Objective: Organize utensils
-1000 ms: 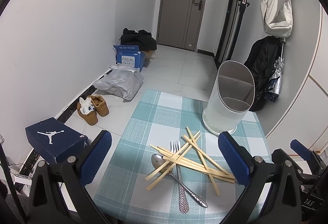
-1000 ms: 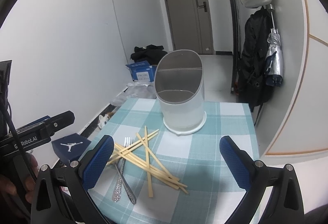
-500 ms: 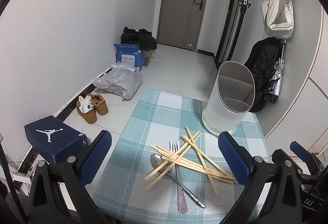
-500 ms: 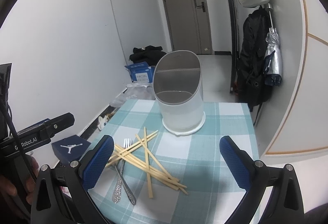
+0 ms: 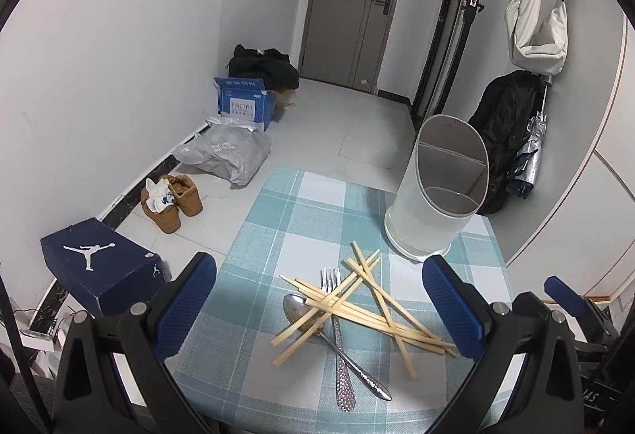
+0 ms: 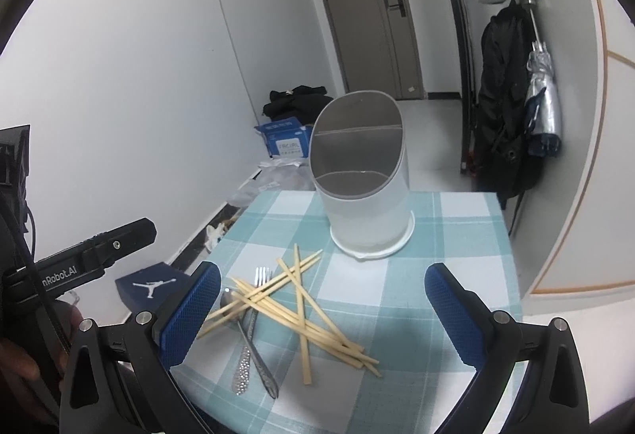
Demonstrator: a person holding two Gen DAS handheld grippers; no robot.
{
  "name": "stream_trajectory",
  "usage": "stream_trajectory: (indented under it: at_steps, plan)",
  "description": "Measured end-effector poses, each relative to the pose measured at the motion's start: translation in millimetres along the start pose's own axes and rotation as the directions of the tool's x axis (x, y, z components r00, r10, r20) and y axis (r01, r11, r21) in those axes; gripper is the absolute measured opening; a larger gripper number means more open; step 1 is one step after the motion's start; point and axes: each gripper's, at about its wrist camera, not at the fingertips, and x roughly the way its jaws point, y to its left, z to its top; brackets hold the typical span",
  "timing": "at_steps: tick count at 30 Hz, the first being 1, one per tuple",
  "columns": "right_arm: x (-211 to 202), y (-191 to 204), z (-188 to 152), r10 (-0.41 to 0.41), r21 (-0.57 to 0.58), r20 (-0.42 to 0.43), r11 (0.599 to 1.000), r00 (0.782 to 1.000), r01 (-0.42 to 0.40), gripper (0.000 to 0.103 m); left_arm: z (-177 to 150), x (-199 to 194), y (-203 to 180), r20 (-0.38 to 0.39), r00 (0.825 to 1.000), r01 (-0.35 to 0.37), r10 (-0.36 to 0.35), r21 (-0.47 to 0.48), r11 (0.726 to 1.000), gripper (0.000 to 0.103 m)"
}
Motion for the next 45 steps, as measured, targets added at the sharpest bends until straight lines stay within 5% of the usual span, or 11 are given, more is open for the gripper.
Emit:
stream_trajectory:
  at_steps: [11, 19, 25, 30, 34, 41, 45]
  plan:
    - [51, -3, 17, 0.082, -0.015, -0.129, 0.996, 0.988, -0.084, 0.098, 10, 33, 35, -0.116, 0.993, -0.041, 0.024, -0.148, 0.988, 0.102]
    - [139, 25, 10, 0.078, -0.129, -0.366, 0.983, 0.927, -0.134, 0.053, 20, 52, 56, -0.154, 0.988, -0.060, 0.027, -0.210, 0.976, 0.102]
    - [187, 51, -2, 0.011, -0.257, -0.441, 0.957, 0.897, -0.137, 0.039, 23, 59, 75, -0.183, 0.983, -0.083, 0.033, -0.273, 0.958, 0.102]
    - [206, 66, -7, -0.029, -0.347, -0.450, 0.927, 0.892, -0.145, 0.031, 23, 64, 87, -0.204, 0.979, -0.093, 0.029, -0.313, 0.945, 0.102]
    - [210, 73, -10, -0.064, -0.403, -0.442, 0.905, 0.895, -0.135, 0.009, 23, 65, 91, -0.212, 0.977, -0.099, 0.029, -0.327, 0.940, 0.102]
    - [192, 61, 6, -0.028, -0.366, -0.402, 0.921, 0.915, -0.133, 0.007, 21, 64, 88, -0.202, 0.978, -0.111, 0.051, -0.298, 0.948, 0.102]
    - [170, 41, 26, 0.031, -0.240, -0.376, 0.962, 0.926, -0.130, 0.005, 19, 67, 82, -0.204, 0.976, -0.123, 0.070, -0.258, 0.958, 0.102]
